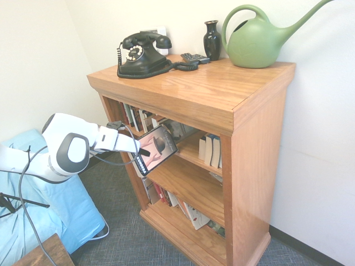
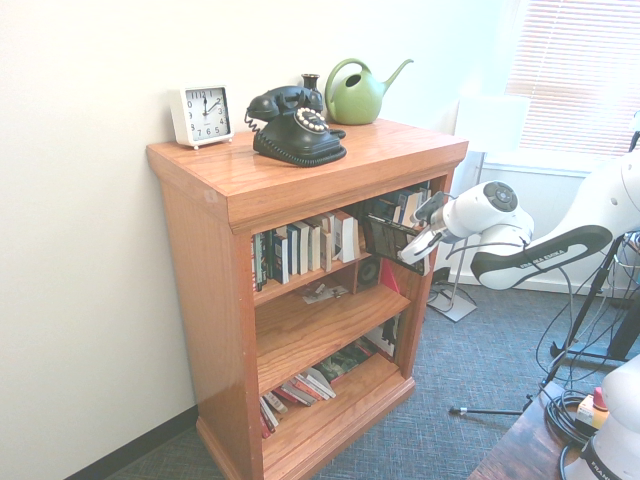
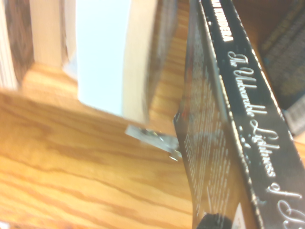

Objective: Organize the shelf

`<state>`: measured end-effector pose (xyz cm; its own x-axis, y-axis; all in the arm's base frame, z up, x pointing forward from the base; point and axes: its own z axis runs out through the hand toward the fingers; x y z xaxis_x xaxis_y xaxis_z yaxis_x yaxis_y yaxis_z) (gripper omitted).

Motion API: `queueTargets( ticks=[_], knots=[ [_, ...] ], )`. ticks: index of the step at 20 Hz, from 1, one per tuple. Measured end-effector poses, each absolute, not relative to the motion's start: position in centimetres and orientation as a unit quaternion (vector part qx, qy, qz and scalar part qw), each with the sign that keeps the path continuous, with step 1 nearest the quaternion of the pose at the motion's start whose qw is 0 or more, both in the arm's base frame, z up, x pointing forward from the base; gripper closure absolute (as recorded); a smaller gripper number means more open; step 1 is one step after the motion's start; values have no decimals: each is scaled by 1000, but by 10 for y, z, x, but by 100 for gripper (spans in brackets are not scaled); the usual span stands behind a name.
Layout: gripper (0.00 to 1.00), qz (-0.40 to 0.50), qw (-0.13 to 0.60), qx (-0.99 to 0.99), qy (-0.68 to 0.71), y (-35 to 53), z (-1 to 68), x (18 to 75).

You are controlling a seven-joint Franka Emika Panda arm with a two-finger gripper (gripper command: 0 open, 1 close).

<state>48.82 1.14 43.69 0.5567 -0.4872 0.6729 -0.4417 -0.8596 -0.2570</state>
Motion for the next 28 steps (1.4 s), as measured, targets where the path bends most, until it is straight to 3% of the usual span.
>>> queueTargets(
  ticks=[11,28],
  knots=[
    [100,-378,71,-876,293,20,427,524],
    [100,-392,75,-871,286,24,440,558]
  ],
)
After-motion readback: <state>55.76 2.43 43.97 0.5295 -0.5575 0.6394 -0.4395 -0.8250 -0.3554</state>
